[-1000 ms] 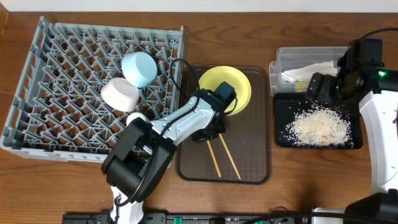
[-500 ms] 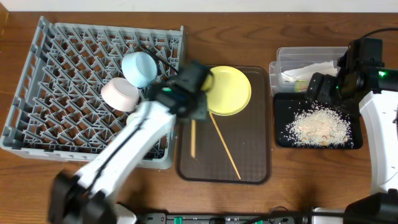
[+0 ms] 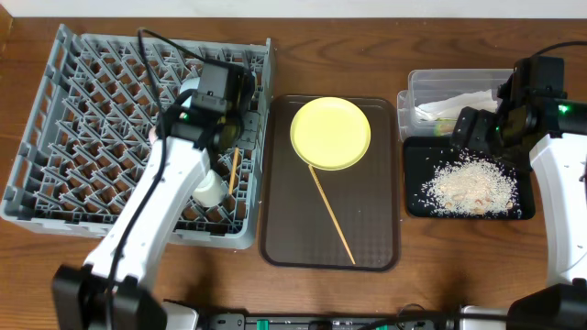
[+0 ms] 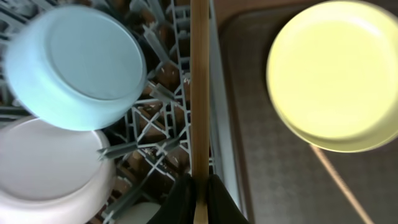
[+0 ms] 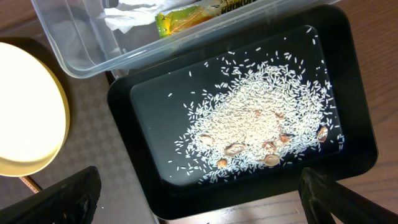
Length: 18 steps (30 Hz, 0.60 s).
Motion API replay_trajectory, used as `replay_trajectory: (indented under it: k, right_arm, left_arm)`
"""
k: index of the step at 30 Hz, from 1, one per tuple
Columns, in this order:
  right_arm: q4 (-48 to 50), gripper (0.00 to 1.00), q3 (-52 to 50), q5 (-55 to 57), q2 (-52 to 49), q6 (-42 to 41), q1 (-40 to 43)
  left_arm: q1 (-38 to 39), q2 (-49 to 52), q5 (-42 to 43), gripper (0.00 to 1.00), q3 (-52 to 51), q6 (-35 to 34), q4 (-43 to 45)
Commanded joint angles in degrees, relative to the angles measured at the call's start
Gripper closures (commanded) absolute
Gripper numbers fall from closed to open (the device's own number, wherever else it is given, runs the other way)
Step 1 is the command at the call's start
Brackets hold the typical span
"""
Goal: Sort waste into correct bins and load items into the dishwasher
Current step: 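Place the chopstick upright in the dish rack with the left gripper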
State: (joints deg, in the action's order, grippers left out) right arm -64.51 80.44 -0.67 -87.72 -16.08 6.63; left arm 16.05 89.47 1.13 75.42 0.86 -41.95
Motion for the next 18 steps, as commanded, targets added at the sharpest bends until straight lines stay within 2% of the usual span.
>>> replay_trajectory:
  k: [1,4,5,7,8,12,16,18]
  right_arm:
    - [0.0,0.01,1.1,-0.3,0.1,0.3,0.3]
    - [0.0,0.01,1.1,-0.3,0.1,0.3,0.3]
    - [0.0,0.01,1.1,-0.3,0.1,0.3,0.2]
    - [-0.1,0.01,1.1,-0.3,0.1,0.3,0.3]
    - [-0.1,0.01,1.1,-0.3,0.1,0.3,0.3]
    - [-0.1,0.01,1.1,-0.2,0.1,0.3,0.3]
    - [-0.1,0.01,1.1,-0.2,0.1,0.3,0.3]
    - [-0.1,0.01,1.1,-0.2,0.1,0.3,0.3]
  left_arm:
    - [-1.0,3.5,-0.3,0.92,0.9,1.9,0.2]
    - [-1.0,4.8,-0.3,0.89,0.9,1.9,0.9]
    - [-1.0,4.9,-0.3,0.83,0.9,1.9,1.2]
    - [-1.0,4.4,-0.3,0.61,0.9,1.6,1.9]
    - [-1.0,4.0,-0.3,0.57,1.0,1.4,2.2]
    - [-0.7,1.6,0.2,0.55,1.0,-2.7,2.0]
    - [1.2,-0.3,12.7,0.52,1.0,-12.4,-0.6]
    - [4.0,0.1,16.4,0.52,0.5,-20.7,-2.5]
